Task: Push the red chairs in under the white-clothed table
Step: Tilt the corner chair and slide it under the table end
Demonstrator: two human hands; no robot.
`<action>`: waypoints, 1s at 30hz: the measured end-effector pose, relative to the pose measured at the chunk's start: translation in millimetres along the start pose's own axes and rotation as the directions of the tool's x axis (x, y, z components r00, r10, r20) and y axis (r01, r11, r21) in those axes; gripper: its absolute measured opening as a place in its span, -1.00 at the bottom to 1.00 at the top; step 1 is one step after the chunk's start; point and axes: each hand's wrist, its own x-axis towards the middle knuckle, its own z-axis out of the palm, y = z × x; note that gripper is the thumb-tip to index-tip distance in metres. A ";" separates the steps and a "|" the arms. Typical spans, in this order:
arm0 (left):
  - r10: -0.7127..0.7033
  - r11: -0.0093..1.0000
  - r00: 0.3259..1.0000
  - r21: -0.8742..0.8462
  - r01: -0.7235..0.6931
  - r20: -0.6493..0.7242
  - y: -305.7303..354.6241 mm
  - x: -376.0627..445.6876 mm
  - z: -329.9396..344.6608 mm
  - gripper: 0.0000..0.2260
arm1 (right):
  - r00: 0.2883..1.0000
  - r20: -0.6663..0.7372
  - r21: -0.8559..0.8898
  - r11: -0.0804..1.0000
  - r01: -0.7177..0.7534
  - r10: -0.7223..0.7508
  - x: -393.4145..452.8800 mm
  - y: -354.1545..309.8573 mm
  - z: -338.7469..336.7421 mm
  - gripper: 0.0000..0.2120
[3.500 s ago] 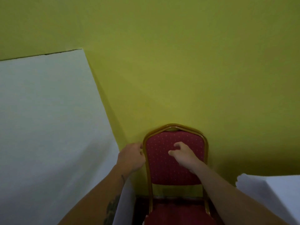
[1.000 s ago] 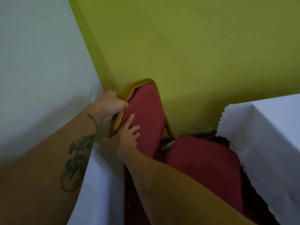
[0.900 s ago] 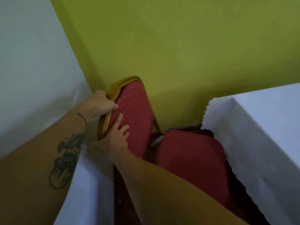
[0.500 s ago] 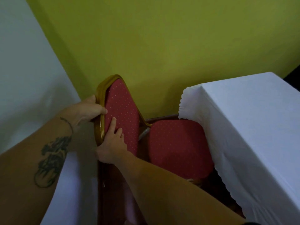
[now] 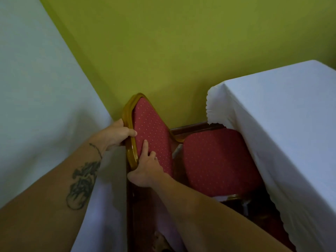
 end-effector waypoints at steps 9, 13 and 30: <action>0.007 0.999 0.998 0.037 -0.009 0.070 -21.6 -36.5 20.0 -0.61 | 0.996 0.041 -0.072 0.995 -0.072 0.075 -48.8 18.9 8.4 0.22; 0.034 0.991 0.997 0.130 -0.043 0.075 -22.4 -42.2 22.2 -0.63 | 0.995 0.035 -0.074 0.993 -0.092 0.094 -62.2 18.3 10.1 0.21; 0.229 0.966 0.961 0.085 -0.244 0.158 -1.3 -74.1 138.7 -0.15 | 0.958 -0.174 -0.192 0.946 -0.260 0.228 -130.3 69.2 -64.7 0.04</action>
